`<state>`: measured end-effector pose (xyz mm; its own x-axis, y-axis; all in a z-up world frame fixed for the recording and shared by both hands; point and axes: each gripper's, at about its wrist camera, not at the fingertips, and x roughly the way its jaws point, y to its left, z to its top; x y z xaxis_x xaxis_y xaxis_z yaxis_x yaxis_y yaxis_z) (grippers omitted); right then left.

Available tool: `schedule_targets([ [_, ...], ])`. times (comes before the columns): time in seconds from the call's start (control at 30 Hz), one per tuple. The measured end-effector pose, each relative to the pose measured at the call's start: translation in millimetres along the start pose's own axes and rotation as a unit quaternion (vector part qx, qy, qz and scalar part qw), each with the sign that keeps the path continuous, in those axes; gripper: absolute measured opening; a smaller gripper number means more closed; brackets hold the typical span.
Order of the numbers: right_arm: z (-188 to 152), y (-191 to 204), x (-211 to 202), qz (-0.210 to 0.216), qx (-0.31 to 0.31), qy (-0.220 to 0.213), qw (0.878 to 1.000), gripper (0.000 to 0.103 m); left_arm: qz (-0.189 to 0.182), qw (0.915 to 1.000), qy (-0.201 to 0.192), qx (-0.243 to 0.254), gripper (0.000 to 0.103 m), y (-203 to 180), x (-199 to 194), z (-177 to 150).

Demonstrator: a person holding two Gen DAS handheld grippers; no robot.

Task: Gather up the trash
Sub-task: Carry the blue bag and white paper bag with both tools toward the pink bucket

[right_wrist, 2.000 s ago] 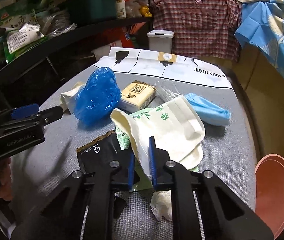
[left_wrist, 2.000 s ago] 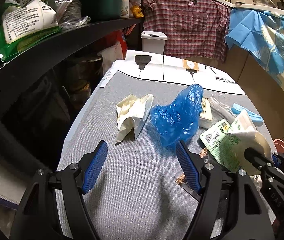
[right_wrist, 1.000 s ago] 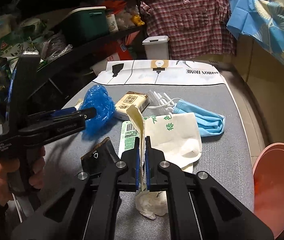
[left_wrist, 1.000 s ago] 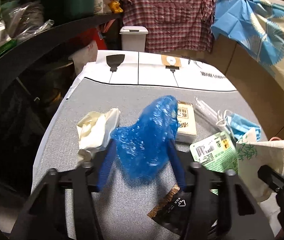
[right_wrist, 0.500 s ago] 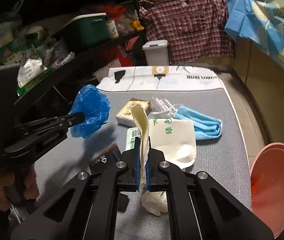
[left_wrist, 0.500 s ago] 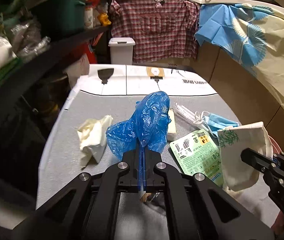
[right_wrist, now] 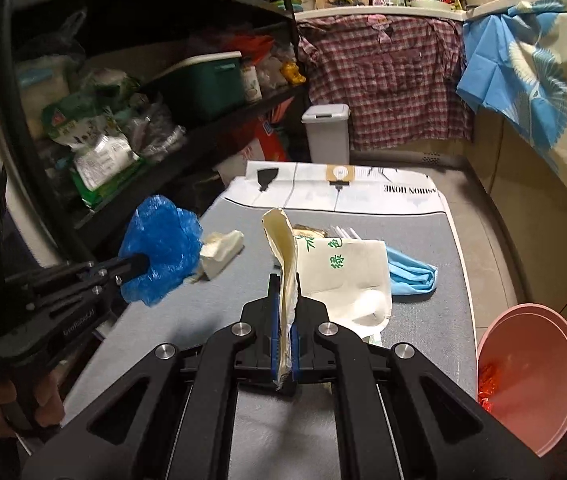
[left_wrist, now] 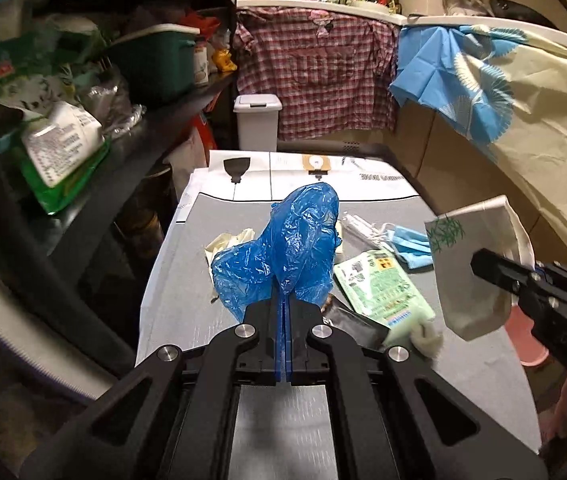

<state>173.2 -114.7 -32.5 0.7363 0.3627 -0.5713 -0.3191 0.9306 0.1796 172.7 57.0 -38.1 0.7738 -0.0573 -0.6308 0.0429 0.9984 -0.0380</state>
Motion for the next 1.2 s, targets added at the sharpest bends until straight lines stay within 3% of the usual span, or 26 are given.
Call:
schedule_targets([
  [0.67,-10,20,-104,0.001,-0.015,-0.029,0.999,0.004,-0.023,0.9993,-0.028,-0.007,0.000,-16,-90,-15],
  [1.0,-16,-5,-134,-0.018,0.000,-0.043,0.999,0.004,-0.045,0.9986,-0.029,0.002,0.000,-45,-101,-12],
  [1.2,-19,-28,-149,-0.033,0.010,-0.047,0.998,0.005,-0.077,0.9968,-0.021,-0.003,0.000,-68,-95,-5],
])
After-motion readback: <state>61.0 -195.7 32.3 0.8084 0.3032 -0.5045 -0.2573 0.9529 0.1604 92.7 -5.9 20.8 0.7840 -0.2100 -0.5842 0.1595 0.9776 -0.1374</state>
